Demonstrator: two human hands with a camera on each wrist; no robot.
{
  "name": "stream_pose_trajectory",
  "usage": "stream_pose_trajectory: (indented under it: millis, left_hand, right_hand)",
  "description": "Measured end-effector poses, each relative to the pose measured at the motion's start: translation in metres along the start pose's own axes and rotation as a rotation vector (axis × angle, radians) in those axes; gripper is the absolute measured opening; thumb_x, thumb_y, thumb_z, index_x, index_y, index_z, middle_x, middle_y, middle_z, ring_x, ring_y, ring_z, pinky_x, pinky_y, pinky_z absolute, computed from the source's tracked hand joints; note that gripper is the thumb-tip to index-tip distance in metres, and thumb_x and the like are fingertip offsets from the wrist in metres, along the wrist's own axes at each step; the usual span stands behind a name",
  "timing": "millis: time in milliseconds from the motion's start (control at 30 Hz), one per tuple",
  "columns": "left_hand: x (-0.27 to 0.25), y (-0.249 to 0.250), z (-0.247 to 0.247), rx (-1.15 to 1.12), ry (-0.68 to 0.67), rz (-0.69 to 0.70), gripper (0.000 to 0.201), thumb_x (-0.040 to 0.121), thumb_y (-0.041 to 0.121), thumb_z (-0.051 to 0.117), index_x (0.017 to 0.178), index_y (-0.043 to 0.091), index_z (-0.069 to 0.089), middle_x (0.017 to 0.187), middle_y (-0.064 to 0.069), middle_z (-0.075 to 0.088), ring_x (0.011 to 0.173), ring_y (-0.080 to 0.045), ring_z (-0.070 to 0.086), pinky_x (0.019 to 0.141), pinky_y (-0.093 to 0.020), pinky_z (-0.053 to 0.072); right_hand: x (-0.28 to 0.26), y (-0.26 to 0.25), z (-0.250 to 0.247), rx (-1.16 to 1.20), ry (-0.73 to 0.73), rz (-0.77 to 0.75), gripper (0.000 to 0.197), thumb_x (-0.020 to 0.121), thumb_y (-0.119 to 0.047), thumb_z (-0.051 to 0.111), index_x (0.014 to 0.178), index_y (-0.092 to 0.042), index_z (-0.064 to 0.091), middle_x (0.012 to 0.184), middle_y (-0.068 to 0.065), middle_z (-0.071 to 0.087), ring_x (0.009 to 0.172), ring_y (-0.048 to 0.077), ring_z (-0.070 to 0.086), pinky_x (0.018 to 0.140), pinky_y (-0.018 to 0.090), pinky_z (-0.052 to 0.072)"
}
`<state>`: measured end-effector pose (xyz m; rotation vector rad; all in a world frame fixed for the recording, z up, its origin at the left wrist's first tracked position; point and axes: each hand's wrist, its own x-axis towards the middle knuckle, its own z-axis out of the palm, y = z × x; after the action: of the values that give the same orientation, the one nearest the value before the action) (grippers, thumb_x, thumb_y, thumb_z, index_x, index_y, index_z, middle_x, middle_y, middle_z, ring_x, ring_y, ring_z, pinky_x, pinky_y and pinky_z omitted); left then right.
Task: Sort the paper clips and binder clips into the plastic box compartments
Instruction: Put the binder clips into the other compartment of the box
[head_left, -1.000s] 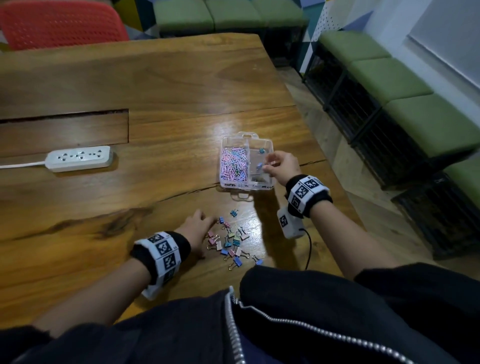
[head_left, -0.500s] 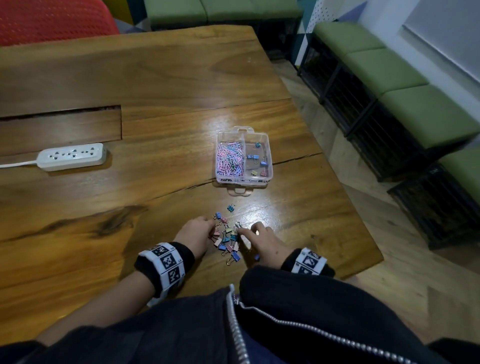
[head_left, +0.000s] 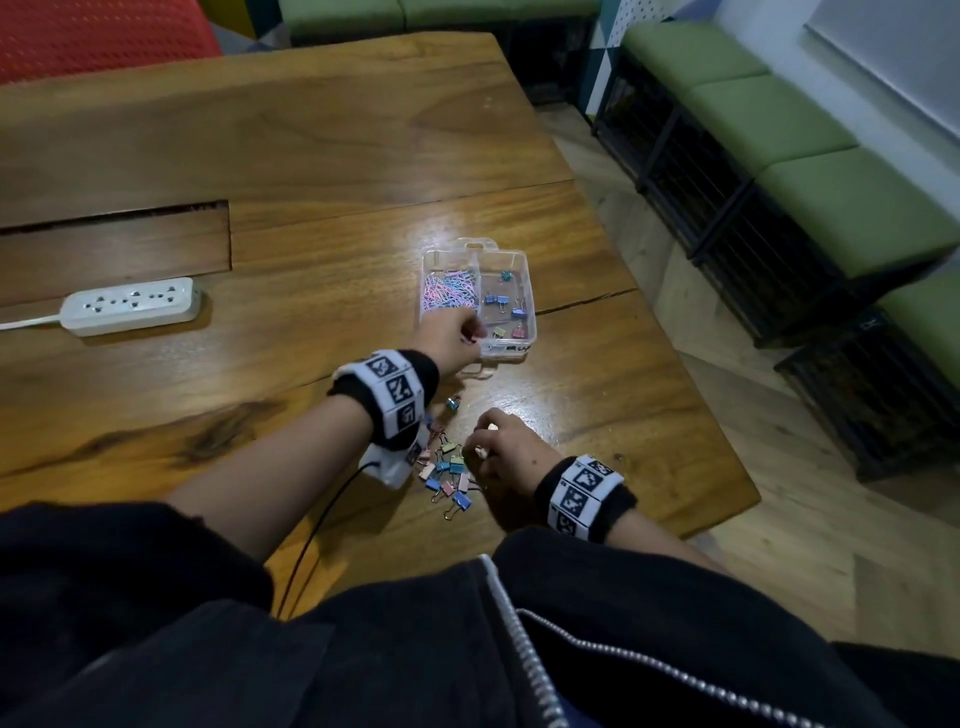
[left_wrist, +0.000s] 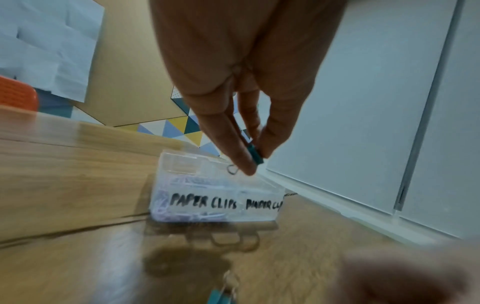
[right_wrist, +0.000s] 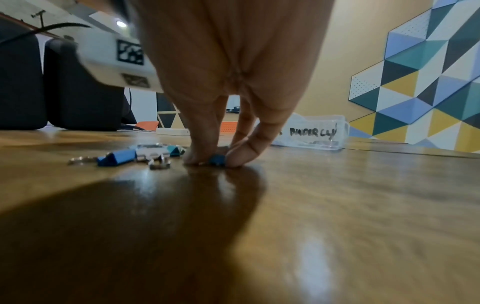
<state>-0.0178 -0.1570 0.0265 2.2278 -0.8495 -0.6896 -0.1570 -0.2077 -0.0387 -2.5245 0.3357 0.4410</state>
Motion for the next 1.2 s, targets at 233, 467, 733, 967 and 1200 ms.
stream_pose_trajectory:
  millis: [233,467,733,967,1200]
  left_hand:
    - [0.035,0.007,0.006,-0.275,-0.091,-0.034,0.037,0.082,-0.012,0.05,0.115,0.003,0.055,0.118,-0.012,0.056,0.105,-0.017,0.053,0.073,-0.018,0.049]
    - [0.001,-0.032,-0.006,0.053,-0.176,0.046,0.024,0.083,-0.003,0.056,0.104,0.009,0.059,0.112,-0.007,0.059,0.089,-0.013,0.058,0.063,-0.013,0.049]
    - [-0.025,-0.058,0.009,0.886,-0.57,0.261,0.088,0.08,0.0,0.059,0.146,0.033,0.01,0.157,0.005,0.004,0.139,-0.027,0.016,0.105,-0.039,0.04]
    - [-0.038,-0.073,0.01,0.76,-0.359,0.266,0.044,0.089,0.017,0.052,0.132,0.025,0.046,0.135,-0.003,0.043,0.117,-0.021,0.043,0.099,-0.033,0.042]
    - [-0.047,-0.077,0.004,0.647,-0.303,0.157,0.027,0.091,0.023,0.051,0.115,0.015,0.058,0.117,-0.008,0.051,0.102,-0.023,0.054,0.09,-0.033,0.048]
  right_hand:
    - [-0.013,0.016,-0.009,0.059,0.103,0.069,0.021,0.088,-0.012,0.053,0.105,-0.007,0.063,0.114,0.009,0.055,0.104,0.021,0.051,0.09,0.024,0.043]
    - [-0.003,0.026,-0.05,0.646,0.185,0.297,0.019,0.079,-0.004,0.063,0.076,-0.021,0.059,0.081,-0.007,0.058,0.082,0.013,0.058,0.062,0.016,0.045]
    - [0.04,-0.007,-0.106,0.514,0.562,0.201,0.02,0.085,-0.014,0.058,0.102,-0.005,0.06,0.11,0.005,0.055,0.093,0.013,0.052,0.075,0.017,0.045]
    - [0.009,-0.018,-0.027,0.344,0.19,0.08,0.014,0.08,-0.007,0.061,0.093,-0.01,0.057,0.099,-0.001,0.047,0.083,0.009,0.047,0.065,0.011,0.041]
    - [0.002,-0.01,0.006,0.007,-0.018,-0.116,0.046,0.082,-0.022,0.062,0.126,-0.023,0.052,0.131,0.004,0.045,0.118,0.022,0.038,0.103,0.035,0.033]
